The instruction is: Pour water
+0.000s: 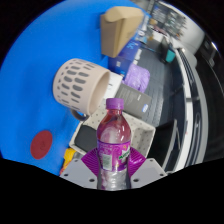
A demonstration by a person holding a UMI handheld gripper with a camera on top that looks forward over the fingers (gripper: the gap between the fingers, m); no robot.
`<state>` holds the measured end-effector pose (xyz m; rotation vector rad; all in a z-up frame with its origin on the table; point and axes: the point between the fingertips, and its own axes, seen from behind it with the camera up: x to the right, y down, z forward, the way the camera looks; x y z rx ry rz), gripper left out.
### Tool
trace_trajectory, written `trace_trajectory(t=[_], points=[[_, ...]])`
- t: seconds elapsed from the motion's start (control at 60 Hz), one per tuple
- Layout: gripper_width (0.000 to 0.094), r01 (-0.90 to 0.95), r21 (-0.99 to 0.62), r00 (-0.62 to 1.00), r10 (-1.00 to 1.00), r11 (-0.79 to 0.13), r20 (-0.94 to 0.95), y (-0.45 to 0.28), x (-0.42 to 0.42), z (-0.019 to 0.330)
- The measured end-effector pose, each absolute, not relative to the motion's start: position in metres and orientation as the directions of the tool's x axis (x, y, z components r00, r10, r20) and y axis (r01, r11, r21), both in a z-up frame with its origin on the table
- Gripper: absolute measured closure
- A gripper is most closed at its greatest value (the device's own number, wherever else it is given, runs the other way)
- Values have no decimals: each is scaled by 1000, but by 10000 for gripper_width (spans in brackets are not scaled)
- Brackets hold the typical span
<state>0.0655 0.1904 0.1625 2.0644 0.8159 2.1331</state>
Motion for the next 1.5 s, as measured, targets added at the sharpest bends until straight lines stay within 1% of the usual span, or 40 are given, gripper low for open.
trace_trajectory(t=[0.083,0.167,0.3,0.4,0.483,0.55,0.633,0.717,0.767,0.817,0.867,0.917,0.967,1.017,1.033,1.05,1.1,1.133,1.3,1.383,1.417,1.5], points=[[606,303,536,-165,510,-788,844,199,65,160],[604,289,580,-177,553,-762,814,201,68,159],[605,274,581,-176,554,-766,814,198,70,159],[605,272,542,-168,515,-795,840,195,70,162],[604,268,446,-146,422,-854,895,189,68,172],[604,264,324,-111,305,-909,946,181,68,182],[604,265,107,-24,105,-958,994,170,68,190],[604,234,-166,65,-155,-958,986,163,69,192],[602,226,-343,128,-321,-912,938,153,72,197],[603,203,-520,173,-493,-830,853,150,71,201],[593,165,-676,217,-642,-718,735,145,72,204],[592,117,-807,261,-766,-578,587,139,74,203],[591,53,-899,311,-849,-434,428,133,76,194],[593,-5,-954,358,-892,-298,277,127,79,185],[592,-25,-964,333,-911,-266,243,141,72,178],[591,-31,-971,368,-906,-237,210,133,77,175],[593,-55,-986,379,-917,-158,126,131,77,167],[592,-58,-989,383,-918,-133,101,130,76,163],[591,-37,-996,371,-927,-78,59,130,78,148],[588,-70,-992,379,-923,-101,67,131,79,125],[583,-37,-995,374,-925,-89,69,131,79,130],[585,-45,-995,362,-930,-84,62,129,78,129]])
